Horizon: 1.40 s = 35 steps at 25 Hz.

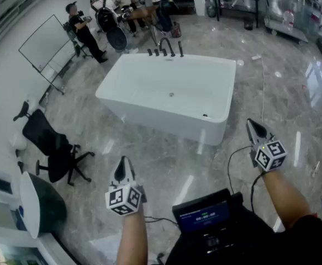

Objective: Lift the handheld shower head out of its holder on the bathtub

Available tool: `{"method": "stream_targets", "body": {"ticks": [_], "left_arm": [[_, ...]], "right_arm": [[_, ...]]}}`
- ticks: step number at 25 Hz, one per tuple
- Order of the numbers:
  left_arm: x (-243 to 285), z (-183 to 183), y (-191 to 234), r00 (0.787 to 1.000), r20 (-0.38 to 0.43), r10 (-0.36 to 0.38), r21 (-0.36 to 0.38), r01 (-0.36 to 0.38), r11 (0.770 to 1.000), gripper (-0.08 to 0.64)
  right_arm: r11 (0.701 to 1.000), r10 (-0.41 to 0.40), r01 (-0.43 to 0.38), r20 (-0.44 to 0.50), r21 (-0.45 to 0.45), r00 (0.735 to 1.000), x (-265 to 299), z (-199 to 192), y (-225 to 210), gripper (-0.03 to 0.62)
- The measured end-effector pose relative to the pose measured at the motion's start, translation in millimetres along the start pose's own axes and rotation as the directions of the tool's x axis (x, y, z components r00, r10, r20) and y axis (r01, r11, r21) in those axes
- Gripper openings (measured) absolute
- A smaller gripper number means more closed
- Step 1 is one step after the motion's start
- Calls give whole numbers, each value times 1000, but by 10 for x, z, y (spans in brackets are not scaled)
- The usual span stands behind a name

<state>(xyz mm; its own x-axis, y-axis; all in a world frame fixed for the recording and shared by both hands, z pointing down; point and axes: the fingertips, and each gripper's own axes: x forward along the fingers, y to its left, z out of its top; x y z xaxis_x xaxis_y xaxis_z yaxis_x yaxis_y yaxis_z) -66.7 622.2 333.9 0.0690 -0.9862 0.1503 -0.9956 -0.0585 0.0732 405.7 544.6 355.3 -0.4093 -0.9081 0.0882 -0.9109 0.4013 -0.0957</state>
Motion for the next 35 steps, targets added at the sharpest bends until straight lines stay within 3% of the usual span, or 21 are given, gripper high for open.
{"method": "stream_targets", "body": {"ticks": [8, 13, 18, 25, 30, 35], "left_arm": [[207, -73, -268, 999, -17, -27, 6, 27, 1000, 8], [207, -79, -338, 999, -19, -28, 20, 29, 999, 8], [207, -204, -354, 999, -44, 9, 6, -9, 1000, 8], [198, -29, -575, 999, -1, 42, 36, -41, 998, 8], [35, -138, -598, 996, -17, 90, 32, -89, 995, 8], [2, -170, -502, 992, -45, 119, 53, -117, 992, 8]], "right_arm": [[997, 21, -22, 18, 69, 1000, 59, -140, -168, 2], [999, 15, -14, -9, 51, 1000, 79, -178, -279, 2], [996, 27, -28, 20, 81, 999, 152, -133, -401, 2], [993, 92, -90, -22, 72, 996, 101, -321, -518, 2], [991, 83, -75, -68, 106, 994, 99, -575, -725, 2], [989, 87, -80, -53, 125, 995, 174, -594, -731, 2]]}}
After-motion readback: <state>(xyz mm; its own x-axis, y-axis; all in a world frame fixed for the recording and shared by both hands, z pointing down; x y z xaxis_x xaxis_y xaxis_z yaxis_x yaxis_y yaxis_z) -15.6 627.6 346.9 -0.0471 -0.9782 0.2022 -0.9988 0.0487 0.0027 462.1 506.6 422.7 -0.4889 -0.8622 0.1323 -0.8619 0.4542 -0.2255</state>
